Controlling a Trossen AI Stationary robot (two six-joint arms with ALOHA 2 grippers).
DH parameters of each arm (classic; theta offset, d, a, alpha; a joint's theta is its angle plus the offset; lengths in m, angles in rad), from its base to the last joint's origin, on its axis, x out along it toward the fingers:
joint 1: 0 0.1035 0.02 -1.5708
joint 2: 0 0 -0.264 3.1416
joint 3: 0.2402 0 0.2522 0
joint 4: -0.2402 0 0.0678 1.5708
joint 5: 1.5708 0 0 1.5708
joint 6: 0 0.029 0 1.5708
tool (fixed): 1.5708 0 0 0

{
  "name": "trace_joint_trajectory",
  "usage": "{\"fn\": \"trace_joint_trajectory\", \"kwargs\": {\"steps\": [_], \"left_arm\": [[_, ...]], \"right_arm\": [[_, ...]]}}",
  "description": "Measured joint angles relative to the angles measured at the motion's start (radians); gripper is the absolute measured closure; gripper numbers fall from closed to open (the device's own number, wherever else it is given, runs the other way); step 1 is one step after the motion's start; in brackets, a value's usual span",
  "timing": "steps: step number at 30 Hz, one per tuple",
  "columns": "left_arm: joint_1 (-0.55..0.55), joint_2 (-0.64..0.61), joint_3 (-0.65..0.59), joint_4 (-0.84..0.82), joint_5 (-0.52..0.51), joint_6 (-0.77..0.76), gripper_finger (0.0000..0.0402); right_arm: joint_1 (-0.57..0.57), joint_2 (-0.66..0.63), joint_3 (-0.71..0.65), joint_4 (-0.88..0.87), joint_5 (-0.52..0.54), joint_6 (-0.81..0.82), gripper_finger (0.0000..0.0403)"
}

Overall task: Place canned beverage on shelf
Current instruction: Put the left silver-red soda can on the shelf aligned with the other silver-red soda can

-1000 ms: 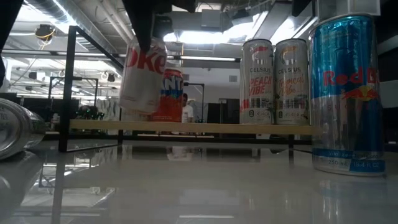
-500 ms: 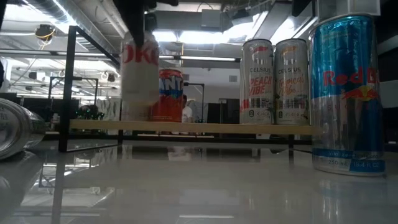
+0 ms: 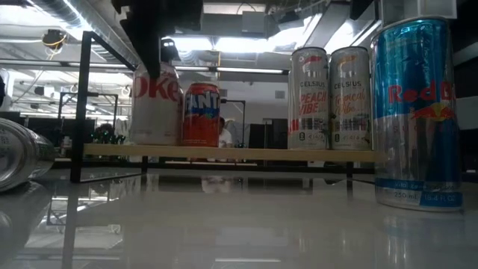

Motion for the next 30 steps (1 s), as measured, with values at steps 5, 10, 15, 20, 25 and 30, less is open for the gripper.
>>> {"fn": "trace_joint_trajectory", "kwargs": {"steps": [5,10,15,20,25,30], "left_arm": [[0.014,0.003,0.009,-0.005,0.02,0.002,0.0114],[0.016,0.005,0.012,-0.006,0.027,0.0,0.0114],[0.015,0.005,0.013,-0.008,0.028,-0.004,0.0113],[0.015,0.006,0.013,-0.009,0.015,-0.031,0.0113],[0.014,0.006,0.013,-0.009,0.02,-0.065,0.0113],[0.014,0.007,0.013,-0.013,0.041,-0.072,0.0113]], "right_arm": [[0.0,0.0,0.0,0.0,0.0,0.0,0.0062],[0.0,0.0,0.0,0.0,0.0,0.001,0.0062],[0.0,0.0,0.0,0.0,0.0,0.001,0.0062],[0.0,0.0,0.0,0.0,0.0,0.001,0.0062],[0.0,0.0,0.0,0.0,0.0,0.001,0.0062],[0.0,0.0,0.0,0.0,0.0,0.001,0.0062]]}}
